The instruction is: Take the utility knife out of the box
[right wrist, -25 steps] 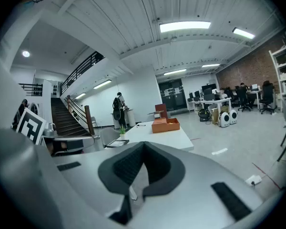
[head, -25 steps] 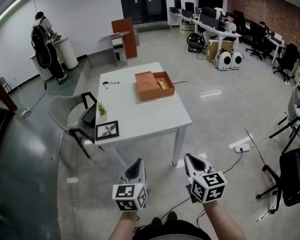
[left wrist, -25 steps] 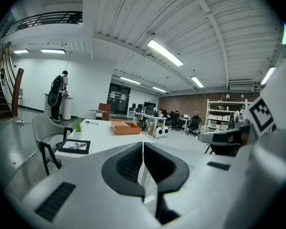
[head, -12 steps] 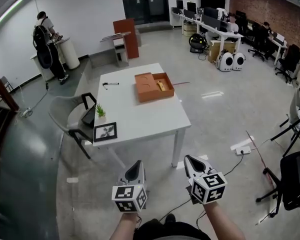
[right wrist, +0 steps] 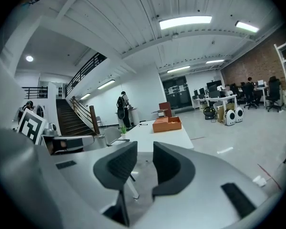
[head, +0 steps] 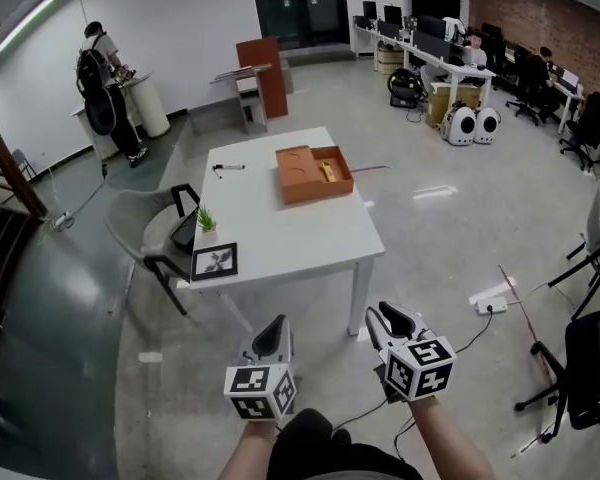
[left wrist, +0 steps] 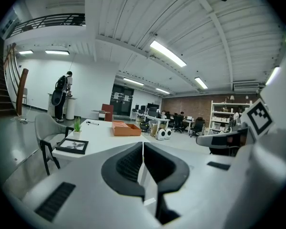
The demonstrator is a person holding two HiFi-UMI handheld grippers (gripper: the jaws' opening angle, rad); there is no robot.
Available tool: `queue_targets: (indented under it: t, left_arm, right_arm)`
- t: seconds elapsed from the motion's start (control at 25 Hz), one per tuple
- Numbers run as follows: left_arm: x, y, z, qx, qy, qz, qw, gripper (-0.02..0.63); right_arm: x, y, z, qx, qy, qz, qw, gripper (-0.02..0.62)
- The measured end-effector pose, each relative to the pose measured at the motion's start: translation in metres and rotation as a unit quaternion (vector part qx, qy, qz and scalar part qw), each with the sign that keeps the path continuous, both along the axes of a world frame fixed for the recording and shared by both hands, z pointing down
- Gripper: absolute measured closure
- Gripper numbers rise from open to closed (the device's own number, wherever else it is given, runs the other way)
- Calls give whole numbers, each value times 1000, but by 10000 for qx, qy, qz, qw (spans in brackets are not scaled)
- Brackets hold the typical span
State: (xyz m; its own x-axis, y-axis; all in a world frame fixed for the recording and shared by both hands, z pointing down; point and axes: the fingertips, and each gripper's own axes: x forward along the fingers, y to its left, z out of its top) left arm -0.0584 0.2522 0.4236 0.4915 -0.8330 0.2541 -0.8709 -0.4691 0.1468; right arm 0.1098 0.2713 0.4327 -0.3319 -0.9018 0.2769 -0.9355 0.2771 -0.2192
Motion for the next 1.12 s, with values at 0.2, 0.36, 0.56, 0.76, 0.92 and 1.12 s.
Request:
queue_targets:
  t: [0.2,0.36,0.56,0.76,0.92,1.12]
  left_arm:
    - [2,-13,2,-13,-82,9,10000,592]
    - [4,-32,6,-36,-43,29,10000,592]
    - [4,-74,17,-123,11,93,9999,592]
    - [0,-129,28,-235,111,109,9996,591]
    - [-2,-177,34,-316,145,160,9993,591]
    - [-6,-236,35,-352,132,247,9990,592]
  right_arm:
    - [0,-13,2,-41,-65,-61,10000,468]
    - [0,-31,7,-100,-95,-57,9999,457]
    - [-1,-73,9,-113,-78,-4,9999,446]
    - [-5,-130,9,-83,-11,8,10000,439]
    - [-7,-177,14,-158,16,83,9998,437]
    - [-8,-233,17,-234,5,221,9995,437]
